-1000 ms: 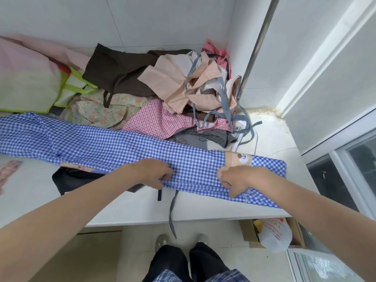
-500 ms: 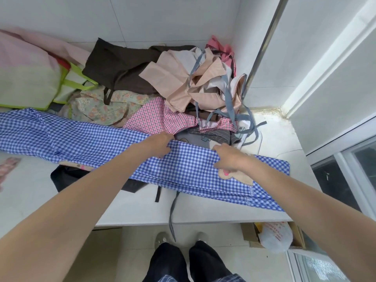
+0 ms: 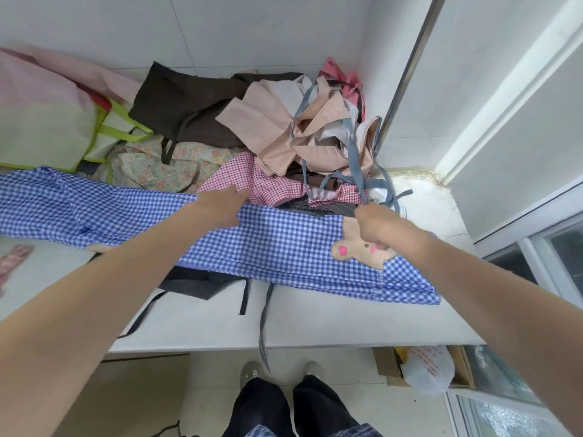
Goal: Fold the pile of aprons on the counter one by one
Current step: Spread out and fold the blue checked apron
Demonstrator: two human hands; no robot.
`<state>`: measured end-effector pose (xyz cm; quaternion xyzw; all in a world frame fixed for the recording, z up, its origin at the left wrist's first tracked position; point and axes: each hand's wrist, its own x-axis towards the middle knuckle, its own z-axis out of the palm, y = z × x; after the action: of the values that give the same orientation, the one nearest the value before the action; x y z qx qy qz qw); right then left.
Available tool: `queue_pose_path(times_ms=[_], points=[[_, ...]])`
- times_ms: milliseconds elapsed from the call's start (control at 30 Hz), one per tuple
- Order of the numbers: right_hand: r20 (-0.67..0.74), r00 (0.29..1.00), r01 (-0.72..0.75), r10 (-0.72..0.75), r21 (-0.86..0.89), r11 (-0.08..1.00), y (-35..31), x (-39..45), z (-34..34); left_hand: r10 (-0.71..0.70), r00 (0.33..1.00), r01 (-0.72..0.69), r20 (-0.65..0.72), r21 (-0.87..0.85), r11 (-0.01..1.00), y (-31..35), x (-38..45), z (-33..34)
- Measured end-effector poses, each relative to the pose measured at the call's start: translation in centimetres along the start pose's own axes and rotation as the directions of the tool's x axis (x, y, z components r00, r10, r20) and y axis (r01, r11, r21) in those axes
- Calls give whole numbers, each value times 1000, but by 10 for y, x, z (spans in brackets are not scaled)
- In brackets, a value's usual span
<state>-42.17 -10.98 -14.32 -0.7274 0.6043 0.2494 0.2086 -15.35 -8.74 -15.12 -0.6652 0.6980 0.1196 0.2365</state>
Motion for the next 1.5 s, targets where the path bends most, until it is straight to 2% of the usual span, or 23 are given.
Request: queue_pose_path(times_ms=[67,133,200,267,300,400,533,733,867,1000,1100,1233,1500], points=[[-147,984,62,-97,-224,973,2,-7,5,109,984,-112,-141,-16,994,23,-10,19],[-186,940,241,-287,-233,942,-3,-15,15,336,918,-360,-212,-83,929,45,-25,39],[-76,875,457,-478,-193,868,-9,-24,30,502,846,-522,-178,-85,849,59,-36,57],[75,825,556,-560,-284,781,-13,-26,45,510,844,-522,-167,-36,852,62,-37,69],[107,820,561,-562,-341,754,-14,-26,51,481,855,-496,-193,-38,867,61,-36,71],[47,830,531,-556,-368,763,-15,-23,67,426,865,-454,-264,-52,890,59,-33,73],[87,857,512,-507,-246,823,-16,-20,64,401,879,-440,-257,-115,891,58,-30,71],[75,899,437,-431,-112,893,-4,-13,49,430,868,-442,-247,11,897,61,-31,63],[-7,878,475,-478,-109,873,-5,-22,35,491,831,-467,-261,152,871,63,-37,56],[113,854,521,-509,-222,824,-14,-32,46,603,707,-573,-370,200,795,52,-47,49],[195,848,530,-493,-289,797,-13,-31,69,657,707,-637,-263,166,753,54,-52,60],[193,859,512,-474,-306,802,-13,-26,77,626,771,-600,-121,194,776,59,-50,69],[198,858,514,-474,-320,796,-18,-24,67,612,780,-575,-128,237,783,61,-49,72]])
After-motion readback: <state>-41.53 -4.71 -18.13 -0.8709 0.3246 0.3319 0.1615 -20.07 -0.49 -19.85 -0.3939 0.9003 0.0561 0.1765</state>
